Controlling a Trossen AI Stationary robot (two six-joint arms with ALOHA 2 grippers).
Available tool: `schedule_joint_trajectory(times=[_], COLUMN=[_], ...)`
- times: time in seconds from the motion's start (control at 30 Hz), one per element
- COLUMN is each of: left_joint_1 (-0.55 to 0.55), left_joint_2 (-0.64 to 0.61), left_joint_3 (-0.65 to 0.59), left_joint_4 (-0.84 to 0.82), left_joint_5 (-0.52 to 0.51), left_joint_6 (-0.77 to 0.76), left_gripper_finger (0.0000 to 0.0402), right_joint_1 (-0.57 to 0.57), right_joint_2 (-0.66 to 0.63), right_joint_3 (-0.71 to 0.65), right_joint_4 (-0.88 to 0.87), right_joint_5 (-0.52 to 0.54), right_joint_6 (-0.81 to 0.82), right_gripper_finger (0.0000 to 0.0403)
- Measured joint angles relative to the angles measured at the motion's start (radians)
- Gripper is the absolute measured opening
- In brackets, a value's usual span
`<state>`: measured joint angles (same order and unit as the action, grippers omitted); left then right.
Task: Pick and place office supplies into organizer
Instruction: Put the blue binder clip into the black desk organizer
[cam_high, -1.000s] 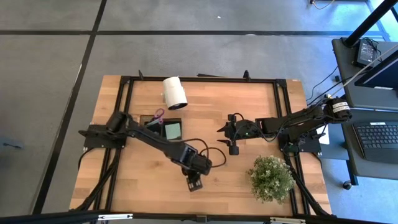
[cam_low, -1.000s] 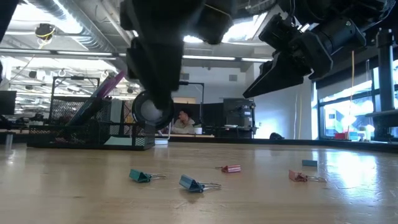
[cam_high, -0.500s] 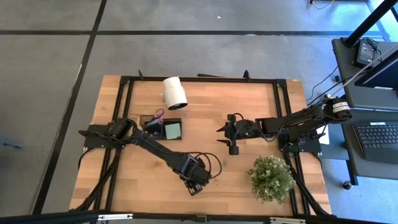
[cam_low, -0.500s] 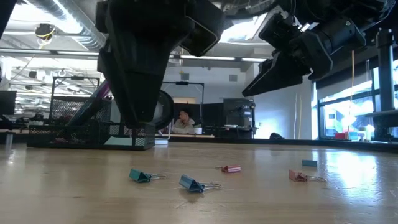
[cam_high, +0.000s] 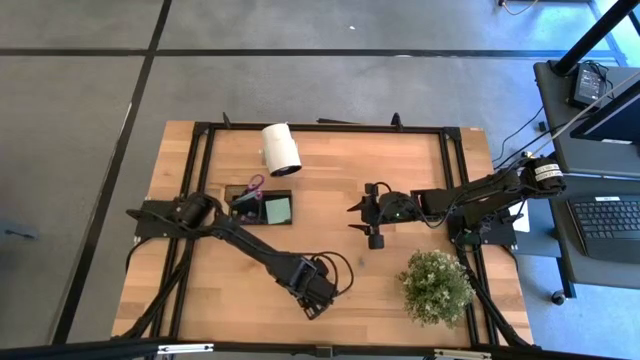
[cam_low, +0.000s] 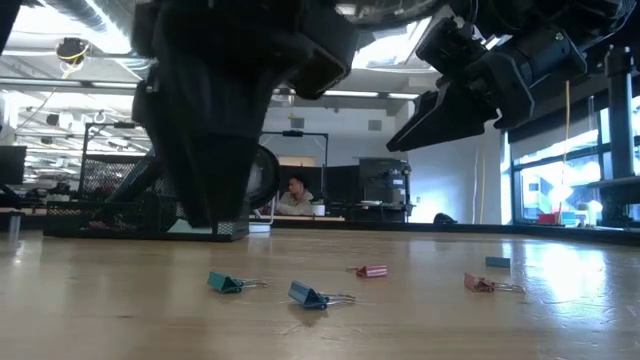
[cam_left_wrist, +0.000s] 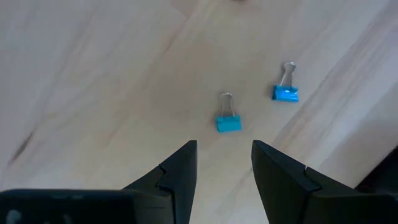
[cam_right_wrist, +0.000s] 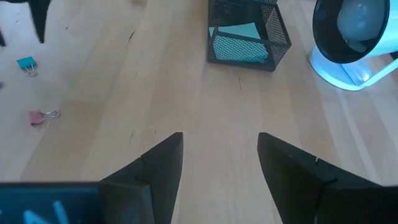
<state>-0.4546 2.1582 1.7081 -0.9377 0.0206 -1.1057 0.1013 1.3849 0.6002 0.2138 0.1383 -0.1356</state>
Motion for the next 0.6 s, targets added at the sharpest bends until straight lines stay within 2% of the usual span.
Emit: schedule_joint_trajectory(times=[0.3, 0.6], left_joint_1=[-0.003, -0.003], left_joint_2=[0.02, 0.063], left_joint_3=[0.001, 0.013], left_joint_4=[0.05, 0.046], left_joint_5=[0.0, 0.035], left_joint_6=[-0.018, -0.011], left_gripper_finger=[0.0145, 0.0126], right_joint_1=[0.0, 0.0], right_joint_2=[0.0, 0.0], right_joint_3=[0.0, 0.0], right_joint_4=[-0.002, -0.006], right_joint_5=[0.0, 0.0], right_joint_6=[0.0, 0.0], right_gripper_finger=[0.021, 0.021])
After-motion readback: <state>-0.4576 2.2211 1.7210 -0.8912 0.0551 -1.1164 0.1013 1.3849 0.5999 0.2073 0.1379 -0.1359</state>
